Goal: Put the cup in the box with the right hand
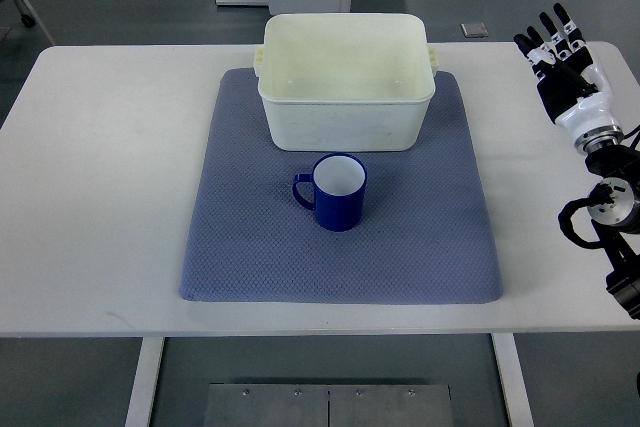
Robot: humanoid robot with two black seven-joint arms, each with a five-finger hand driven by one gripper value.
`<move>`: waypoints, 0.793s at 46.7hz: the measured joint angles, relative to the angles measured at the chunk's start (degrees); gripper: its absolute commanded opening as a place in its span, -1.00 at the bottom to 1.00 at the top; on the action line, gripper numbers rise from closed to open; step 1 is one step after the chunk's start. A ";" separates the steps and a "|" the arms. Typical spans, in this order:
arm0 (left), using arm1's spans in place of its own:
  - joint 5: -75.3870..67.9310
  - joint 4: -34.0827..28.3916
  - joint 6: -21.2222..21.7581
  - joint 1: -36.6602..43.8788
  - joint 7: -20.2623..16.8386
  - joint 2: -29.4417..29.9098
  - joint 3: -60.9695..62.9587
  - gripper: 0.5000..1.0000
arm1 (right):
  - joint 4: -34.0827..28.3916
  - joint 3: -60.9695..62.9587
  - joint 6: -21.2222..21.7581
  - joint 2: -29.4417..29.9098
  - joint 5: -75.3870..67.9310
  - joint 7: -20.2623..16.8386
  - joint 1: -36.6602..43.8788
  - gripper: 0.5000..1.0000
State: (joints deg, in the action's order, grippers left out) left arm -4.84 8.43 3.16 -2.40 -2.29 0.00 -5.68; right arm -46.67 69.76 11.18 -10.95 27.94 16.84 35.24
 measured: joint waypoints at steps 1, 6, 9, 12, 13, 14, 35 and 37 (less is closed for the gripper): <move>0.00 0.00 0.00 0.01 0.00 0.00 -0.01 1.00 | 0.00 -0.07 0.00 -0.11 0.00 0.03 0.01 1.00; -0.01 0.00 0.00 0.00 0.00 0.00 0.02 1.00 | 0.08 -0.39 -0.01 -0.21 0.00 0.05 0.01 1.00; -0.02 0.00 0.00 0.01 0.00 0.00 0.07 1.00 | 0.09 -0.58 -0.02 -0.21 0.00 0.12 -0.02 1.00; -0.03 0.00 0.00 0.00 0.00 0.00 0.10 1.00 | 0.09 -0.64 -0.02 -0.31 0.00 0.13 -0.21 1.00; -0.03 0.00 0.00 -0.01 0.00 0.00 0.08 1.00 | 0.09 -0.70 -0.02 -0.35 0.00 0.13 -0.23 1.00; -0.03 0.00 0.00 0.00 0.00 0.00 0.10 1.00 | 0.09 -0.77 -0.02 -0.42 0.00 0.13 -0.23 1.00; 0.00 -0.01 0.00 0.01 0.00 0.00 0.04 1.00 | -0.13 -5.86 1.02 -2.55 -0.05 0.04 0.01 1.00; 0.00 -0.03 0.00 0.02 0.00 0.00 0.03 1.00 | -0.17 -6.69 1.03 -2.45 -0.03 0.11 0.01 1.00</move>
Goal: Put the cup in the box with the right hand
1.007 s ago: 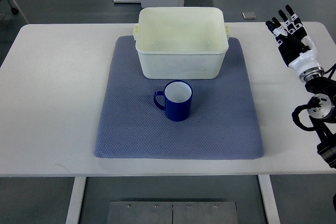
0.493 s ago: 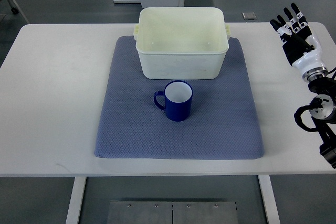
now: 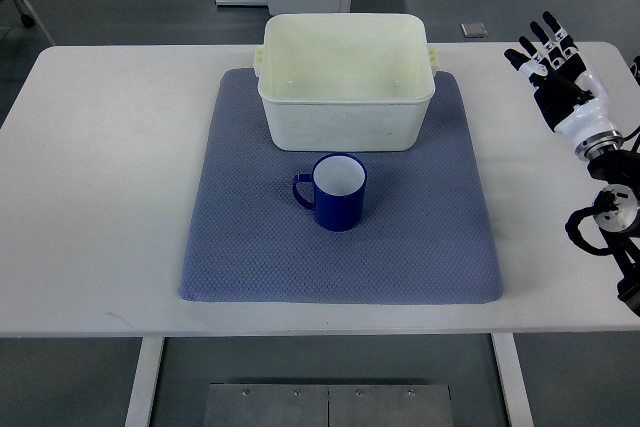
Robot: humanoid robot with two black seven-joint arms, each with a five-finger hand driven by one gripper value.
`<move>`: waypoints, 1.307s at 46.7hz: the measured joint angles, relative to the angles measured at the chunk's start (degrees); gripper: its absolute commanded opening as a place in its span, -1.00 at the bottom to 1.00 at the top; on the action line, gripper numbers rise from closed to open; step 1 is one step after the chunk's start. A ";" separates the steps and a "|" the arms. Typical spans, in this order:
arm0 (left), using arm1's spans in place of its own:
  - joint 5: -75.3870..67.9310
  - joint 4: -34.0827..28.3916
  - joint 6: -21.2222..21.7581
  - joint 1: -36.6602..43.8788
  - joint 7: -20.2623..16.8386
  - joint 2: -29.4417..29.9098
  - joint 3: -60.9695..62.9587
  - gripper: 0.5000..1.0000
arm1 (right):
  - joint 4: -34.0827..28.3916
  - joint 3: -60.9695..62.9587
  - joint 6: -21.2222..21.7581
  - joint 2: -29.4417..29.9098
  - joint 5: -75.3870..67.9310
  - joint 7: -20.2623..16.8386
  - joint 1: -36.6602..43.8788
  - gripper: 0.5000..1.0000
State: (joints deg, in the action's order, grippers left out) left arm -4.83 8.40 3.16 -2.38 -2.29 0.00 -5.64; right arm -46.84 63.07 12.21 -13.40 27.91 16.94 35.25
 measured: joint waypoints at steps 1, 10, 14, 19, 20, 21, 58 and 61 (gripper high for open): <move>0.00 0.00 0.00 0.00 0.00 0.00 0.00 1.00 | -0.01 -0.44 0.00 0.08 -0.01 0.03 0.00 1.00; 0.01 0.01 0.00 -0.03 0.00 0.00 0.08 1.00 | -1.74 -2.35 0.01 0.05 0.03 0.11 0.31 1.00; 0.01 0.02 0.00 -0.03 -0.01 0.00 0.05 1.00 | -3.26 -3.28 0.01 -0.30 0.04 0.53 1.32 1.00; 0.01 0.03 0.00 0.00 0.00 0.00 0.00 1.00 | -5.24 -3.57 0.01 -0.52 0.04 1.33 1.80 1.00; 0.01 0.03 0.00 -0.02 0.00 0.00 -0.02 1.00 | -5.78 -3.58 0.01 -0.66 0.04 1.38 1.92 1.00; 0.01 0.03 0.00 -0.02 -0.01 0.00 -0.03 1.00 | -6.29 -3.62 0.01 -0.83 0.04 1.41 2.05 1.00; -0.03 0.02 0.00 -0.02 0.00 0.00 0.02 1.00 | -17.87 -13.79 6.95 -7.00 7.18 3.50 5.73 1.00; -0.03 0.02 0.00 -0.02 0.00 0.00 -0.03 1.00 | -18.15 -14.96 6.95 -7.07 8.02 4.29 5.87 1.00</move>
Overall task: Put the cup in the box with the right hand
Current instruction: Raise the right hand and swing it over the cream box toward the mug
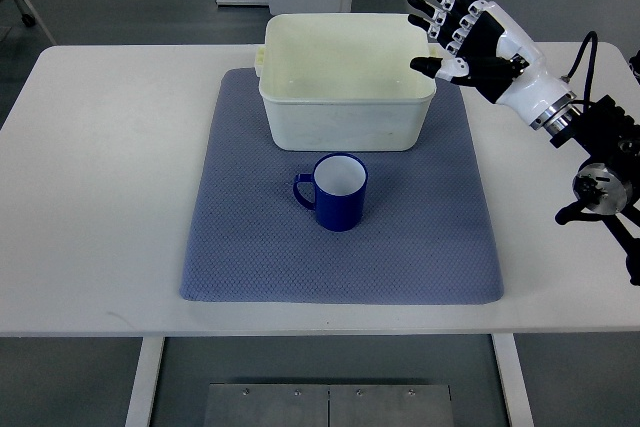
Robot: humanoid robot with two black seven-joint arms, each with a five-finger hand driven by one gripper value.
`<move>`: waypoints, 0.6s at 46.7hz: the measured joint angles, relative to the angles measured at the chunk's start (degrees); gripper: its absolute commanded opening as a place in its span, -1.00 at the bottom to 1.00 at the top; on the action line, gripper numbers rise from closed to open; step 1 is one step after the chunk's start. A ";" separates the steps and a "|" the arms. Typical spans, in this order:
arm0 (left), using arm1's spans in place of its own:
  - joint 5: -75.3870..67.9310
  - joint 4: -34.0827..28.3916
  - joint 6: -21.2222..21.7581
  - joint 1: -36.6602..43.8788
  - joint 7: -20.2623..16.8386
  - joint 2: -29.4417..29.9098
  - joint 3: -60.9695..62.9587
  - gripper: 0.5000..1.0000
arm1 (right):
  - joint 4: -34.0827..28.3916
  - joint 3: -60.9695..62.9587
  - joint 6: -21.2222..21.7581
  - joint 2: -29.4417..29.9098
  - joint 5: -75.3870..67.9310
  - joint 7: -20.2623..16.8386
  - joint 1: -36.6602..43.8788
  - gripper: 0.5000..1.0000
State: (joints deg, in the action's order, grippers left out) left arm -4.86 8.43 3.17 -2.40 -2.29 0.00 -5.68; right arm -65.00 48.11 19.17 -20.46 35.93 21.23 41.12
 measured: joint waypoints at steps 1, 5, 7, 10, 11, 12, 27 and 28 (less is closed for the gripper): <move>0.00 0.00 -0.01 -0.02 0.00 0.00 0.04 1.00 | -0.16 -0.38 0.00 -0.05 0.23 0.20 0.00 1.00; 0.00 0.01 -0.01 0.01 0.00 0.00 0.01 1.00 | -1.40 -1.70 0.15 -0.10 0.80 0.59 0.03 1.00; 0.00 0.01 0.00 0.02 0.00 0.00 -0.01 1.00 | -1.98 -2.23 0.32 -0.10 1.09 0.65 0.03 1.00; 0.00 0.01 0.00 -0.01 0.00 0.00 -0.01 1.00 | -2.73 -3.11 0.67 -0.10 2.29 0.95 0.04 1.00; 0.00 0.01 0.00 -0.02 0.00 0.00 -0.01 1.00 | -2.81 -3.26 0.75 -0.10 2.56 1.03 0.04 1.00; 0.00 0.01 0.00 -0.04 0.00 0.00 -0.02 1.00 | -2.84 -3.34 0.76 -0.10 2.71 1.07 0.06 1.00; 0.03 -0.02 0.00 -0.01 0.00 0.00 0.08 1.00 | -2.85 -11.11 0.80 -0.20 7.72 4.69 0.32 1.00; 0.03 -0.02 0.00 0.00 0.00 0.00 0.10 1.00 | -2.84 -11.52 0.78 -0.18 7.95 4.87 0.31 1.00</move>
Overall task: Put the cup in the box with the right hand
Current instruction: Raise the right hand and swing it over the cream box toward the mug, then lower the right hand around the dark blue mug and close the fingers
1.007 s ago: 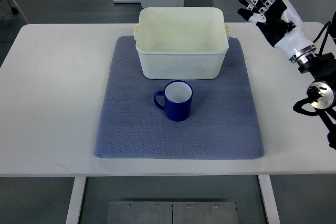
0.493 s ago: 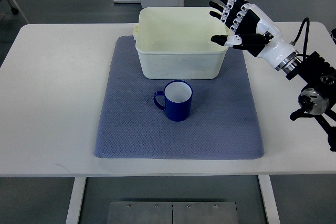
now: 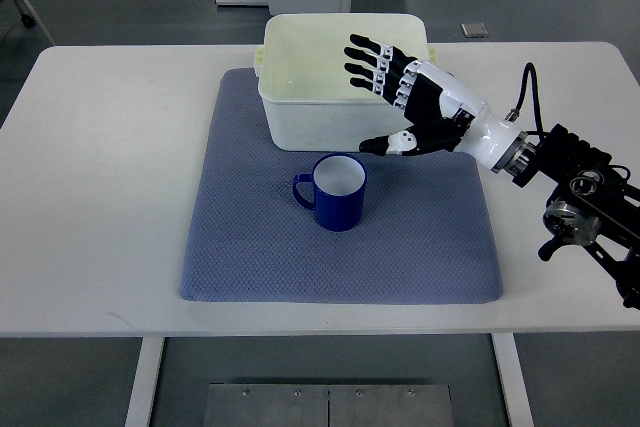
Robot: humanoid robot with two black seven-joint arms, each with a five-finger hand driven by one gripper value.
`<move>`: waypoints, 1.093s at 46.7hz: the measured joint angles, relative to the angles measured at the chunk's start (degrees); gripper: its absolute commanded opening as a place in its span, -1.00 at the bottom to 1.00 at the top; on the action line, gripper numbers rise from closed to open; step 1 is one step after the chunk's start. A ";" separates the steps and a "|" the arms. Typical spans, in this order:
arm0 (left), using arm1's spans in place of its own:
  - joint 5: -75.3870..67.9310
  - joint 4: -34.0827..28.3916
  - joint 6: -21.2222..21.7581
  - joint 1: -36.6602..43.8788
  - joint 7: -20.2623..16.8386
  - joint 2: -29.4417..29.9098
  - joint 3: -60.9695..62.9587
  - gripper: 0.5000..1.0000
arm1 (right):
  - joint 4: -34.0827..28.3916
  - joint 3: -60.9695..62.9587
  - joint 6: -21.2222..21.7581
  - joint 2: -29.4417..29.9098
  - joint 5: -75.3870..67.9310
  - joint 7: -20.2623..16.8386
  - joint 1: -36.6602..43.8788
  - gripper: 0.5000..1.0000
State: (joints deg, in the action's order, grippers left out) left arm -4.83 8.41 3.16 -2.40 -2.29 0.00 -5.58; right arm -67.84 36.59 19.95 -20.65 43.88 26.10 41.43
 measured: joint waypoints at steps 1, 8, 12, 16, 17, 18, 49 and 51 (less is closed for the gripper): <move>0.00 0.00 0.00 -0.01 0.00 0.00 -0.02 1.00 | 0.09 -0.58 -0.01 0.01 0.27 0.23 -0.01 1.00; 0.01 0.02 0.00 -0.02 0.00 0.00 -0.10 1.00 | 0.29 -2.86 -0.37 0.23 0.84 0.78 -0.17 1.00; 0.00 0.02 0.00 -0.02 0.00 0.00 -0.05 1.00 | 0.77 -3.19 -0.70 0.52 1.07 0.80 -0.38 0.99; 0.00 0.03 0.00 -0.01 -0.01 0.00 -0.09 1.00 | 1.20 -3.85 -0.94 0.69 1.20 0.81 -0.38 0.99; 0.00 0.03 0.00 0.00 -0.01 0.00 -0.10 1.00 | 1.34 -3.96 -1.10 0.70 1.21 0.81 -0.38 0.99; 0.00 0.03 0.00 0.01 0.00 0.00 -0.09 1.00 | 1.50 -4.02 -1.35 0.70 1.21 0.81 -0.43 0.99; -0.02 0.02 0.00 0.03 0.00 0.00 -0.07 1.00 | 5.66 -9.81 -9.59 4.61 1.21 0.81 -0.90 0.99; -0.02 0.02 0.00 0.03 0.00 0.00 -0.08 1.00 | 6.34 -9.94 -10.25 4.92 1.21 0.81 -0.91 0.98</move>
State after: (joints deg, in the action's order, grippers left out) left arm -4.84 8.43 3.17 -2.38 -2.28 0.00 -5.66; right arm -61.50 26.65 9.70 -15.73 45.09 26.91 40.52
